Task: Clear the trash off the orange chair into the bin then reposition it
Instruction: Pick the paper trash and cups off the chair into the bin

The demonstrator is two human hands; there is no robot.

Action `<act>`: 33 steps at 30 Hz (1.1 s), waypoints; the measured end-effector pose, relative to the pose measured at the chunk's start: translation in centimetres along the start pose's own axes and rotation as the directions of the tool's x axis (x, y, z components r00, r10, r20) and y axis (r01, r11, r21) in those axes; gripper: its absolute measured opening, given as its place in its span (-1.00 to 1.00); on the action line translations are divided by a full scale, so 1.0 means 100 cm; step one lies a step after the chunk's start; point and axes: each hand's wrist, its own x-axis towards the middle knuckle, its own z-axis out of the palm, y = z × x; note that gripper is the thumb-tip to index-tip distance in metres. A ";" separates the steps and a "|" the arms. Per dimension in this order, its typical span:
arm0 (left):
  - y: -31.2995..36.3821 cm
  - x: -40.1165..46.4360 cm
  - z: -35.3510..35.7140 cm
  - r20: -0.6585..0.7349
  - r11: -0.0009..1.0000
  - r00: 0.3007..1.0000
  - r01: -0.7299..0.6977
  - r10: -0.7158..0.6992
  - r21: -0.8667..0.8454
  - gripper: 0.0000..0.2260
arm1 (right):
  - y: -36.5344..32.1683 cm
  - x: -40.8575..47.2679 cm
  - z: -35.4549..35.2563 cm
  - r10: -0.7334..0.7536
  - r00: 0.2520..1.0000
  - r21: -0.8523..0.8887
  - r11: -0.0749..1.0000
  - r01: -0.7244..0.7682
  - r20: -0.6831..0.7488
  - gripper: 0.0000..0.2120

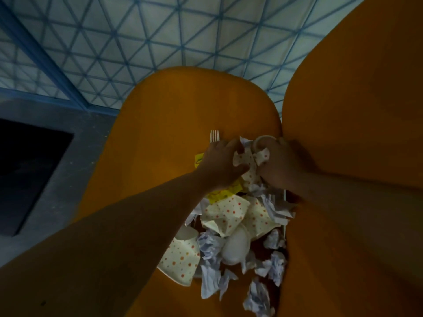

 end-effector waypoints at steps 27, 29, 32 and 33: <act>-0.005 -0.329 -0.126 -0.552 0.960 0.830 -0.090 -0.074 -0.264 -0.57 | -0.165 -0.263 0.024 -0.296 0.854 0.367 0.806 0.464 -0.429 -0.45; -0.007 -0.369 -0.121 -0.534 0.972 0.843 -0.067 -0.066 -0.226 -0.56 | -0.177 -0.300 0.040 -0.296 0.871 0.376 0.813 0.445 -0.393 -0.43; -0.016 -0.429 -0.105 -0.517 0.987 0.853 -0.016 -0.070 -0.160 -0.55 | -0.190 -0.355 0.064 -0.335 0.860 0.335 0.817 0.469 -0.385 -0.45; -0.020 -0.449 -0.097 -0.520 0.988 0.849 0.015 -0.092 -0.151 -0.54 | -0.192 -0.372 0.075 -0.376 0.847 0.318 0.806 0.499 -0.376 -0.47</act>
